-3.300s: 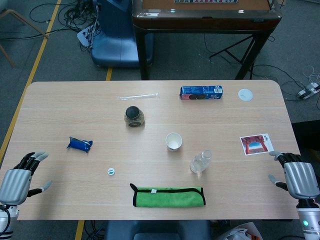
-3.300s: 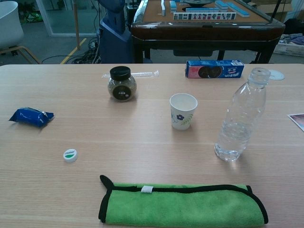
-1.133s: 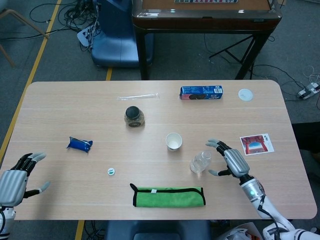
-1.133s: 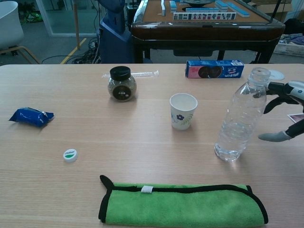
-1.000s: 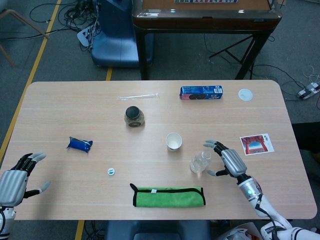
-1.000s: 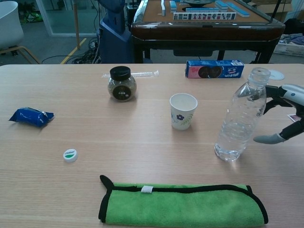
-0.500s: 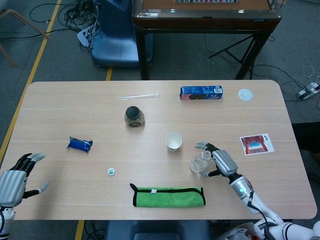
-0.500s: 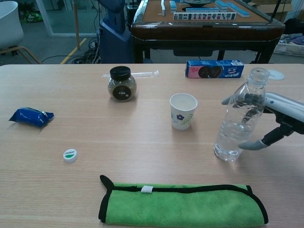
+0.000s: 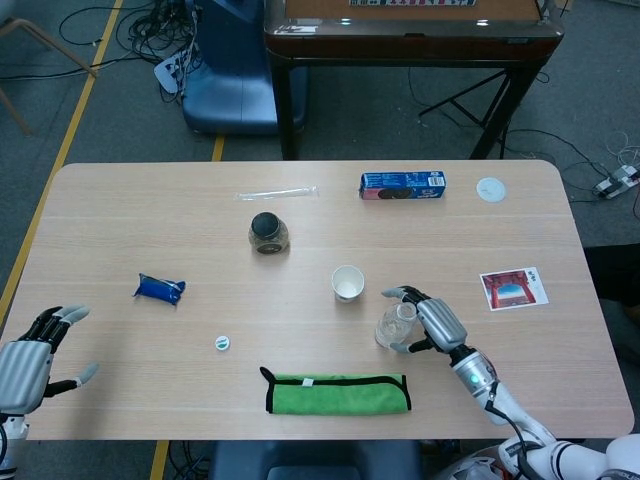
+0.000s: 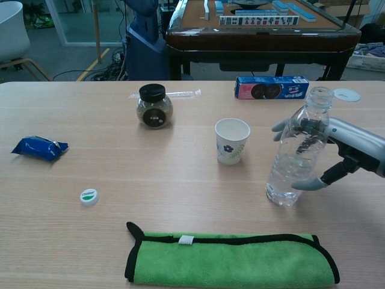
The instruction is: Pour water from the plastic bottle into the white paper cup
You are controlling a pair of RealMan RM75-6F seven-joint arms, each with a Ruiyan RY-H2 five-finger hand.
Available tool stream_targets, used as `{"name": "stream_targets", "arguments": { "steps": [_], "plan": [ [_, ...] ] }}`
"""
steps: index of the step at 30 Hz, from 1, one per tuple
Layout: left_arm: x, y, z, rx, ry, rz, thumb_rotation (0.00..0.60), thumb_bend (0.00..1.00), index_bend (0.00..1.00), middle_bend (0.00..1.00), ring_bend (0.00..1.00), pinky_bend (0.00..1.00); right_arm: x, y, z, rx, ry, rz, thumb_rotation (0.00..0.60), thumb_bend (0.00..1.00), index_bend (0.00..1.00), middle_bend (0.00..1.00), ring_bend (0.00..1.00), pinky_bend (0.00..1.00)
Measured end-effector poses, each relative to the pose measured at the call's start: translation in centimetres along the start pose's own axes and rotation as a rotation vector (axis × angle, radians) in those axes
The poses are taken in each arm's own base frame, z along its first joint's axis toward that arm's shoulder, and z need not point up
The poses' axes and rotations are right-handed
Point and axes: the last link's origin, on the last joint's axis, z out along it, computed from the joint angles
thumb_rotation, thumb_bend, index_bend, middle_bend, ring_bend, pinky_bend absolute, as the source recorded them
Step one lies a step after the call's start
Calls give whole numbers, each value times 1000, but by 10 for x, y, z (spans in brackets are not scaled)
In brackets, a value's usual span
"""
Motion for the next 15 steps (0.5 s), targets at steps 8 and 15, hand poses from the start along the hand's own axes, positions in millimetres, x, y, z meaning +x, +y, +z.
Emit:
{"name": "stream_targets", "arguments": {
  "steps": [8,15],
  "plan": [
    [1,0,-1,2,0,-1,600,134,224,213,156,484,-3,-1,2,18,1,30,600,0,246,303,210,312],
    [1,0,-1,4,-1,1,600,133,224,213,156,484,-5,-1,3,17,-14,64,600,7,308,362,248,313]
  ]
}}
